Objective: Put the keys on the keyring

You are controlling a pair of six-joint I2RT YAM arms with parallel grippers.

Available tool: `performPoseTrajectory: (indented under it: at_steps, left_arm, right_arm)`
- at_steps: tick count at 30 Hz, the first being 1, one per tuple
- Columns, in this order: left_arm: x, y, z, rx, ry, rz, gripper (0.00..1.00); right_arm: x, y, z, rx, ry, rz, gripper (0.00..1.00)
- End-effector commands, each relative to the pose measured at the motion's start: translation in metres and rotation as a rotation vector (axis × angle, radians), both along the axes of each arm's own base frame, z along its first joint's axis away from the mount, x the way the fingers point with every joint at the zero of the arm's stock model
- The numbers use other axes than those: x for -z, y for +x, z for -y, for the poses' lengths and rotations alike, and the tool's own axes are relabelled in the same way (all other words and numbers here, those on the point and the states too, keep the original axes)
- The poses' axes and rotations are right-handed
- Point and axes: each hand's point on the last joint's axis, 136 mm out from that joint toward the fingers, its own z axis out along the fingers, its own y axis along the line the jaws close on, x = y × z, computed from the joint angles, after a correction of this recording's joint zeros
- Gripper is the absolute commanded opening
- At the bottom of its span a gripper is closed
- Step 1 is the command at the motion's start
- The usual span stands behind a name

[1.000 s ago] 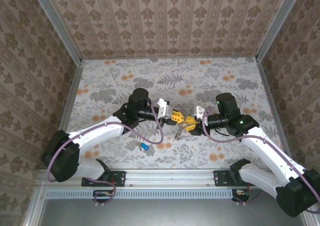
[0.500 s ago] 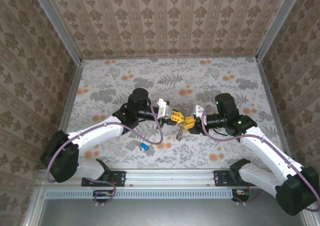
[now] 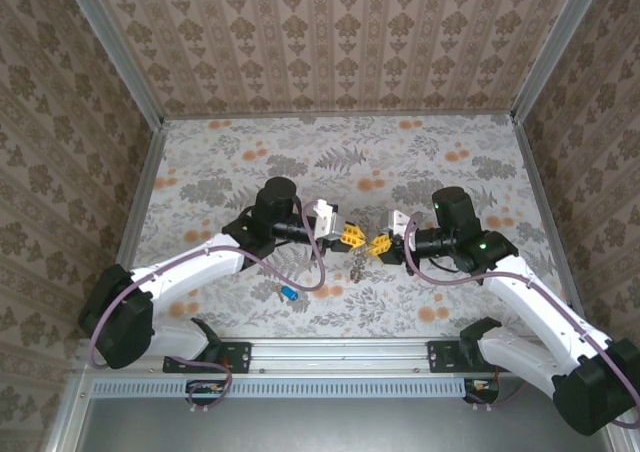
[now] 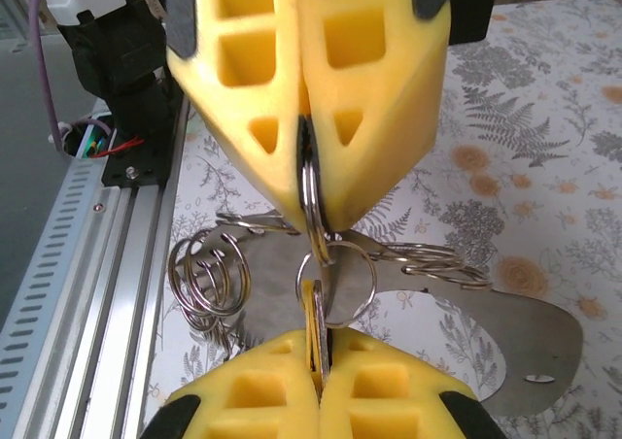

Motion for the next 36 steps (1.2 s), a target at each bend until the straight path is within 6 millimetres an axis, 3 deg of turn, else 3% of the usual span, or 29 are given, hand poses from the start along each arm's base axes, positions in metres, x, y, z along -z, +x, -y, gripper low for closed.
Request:
performPoseTrajectory:
  at_steps: [1, 9, 19, 22, 24, 29, 36]
  left_arm:
    - [-0.014, -0.001, -0.004, 0.001, -0.016, 0.055, 0.0]
    - [-0.007, 0.005, -0.002, -0.024, 0.038, 0.023, 0.0]
    - [0.007, 0.01, 0.007, -0.028, 0.101, -0.02, 0.0]
    - [0.009, 0.014, 0.01, -0.04, 0.101, -0.038, 0.06]
    - [0.012, 0.018, 0.009, -0.05, 0.106, -0.064, 0.15]
    - [0.012, 0.031, 0.004, -0.097, 0.111, -0.091, 0.22]
    - [0.009, 0.069, -0.024, -0.316, 0.037, -0.125, 0.27]
  right_arm:
    - [-0.016, 0.002, 0.005, 0.022, -0.023, 0.048, 0.0]
    - [-0.038, 0.003, 0.009, 0.026, -0.059, 0.109, 0.0]
    - [-0.033, 0.007, 0.025, 0.042, -0.366, 0.279, 0.0]
    - [-0.029, 0.011, 0.031, 0.029, -0.507, 0.328, 0.0]
    - [-0.024, 0.016, 0.039, 0.012, -0.631, 0.365, 0.0]
    - [-0.011, 0.04, 0.056, -0.021, -0.963, 0.521, 0.0]
    - [-0.046, 0.073, 0.042, -0.059, -1.14, 0.901, 0.0]
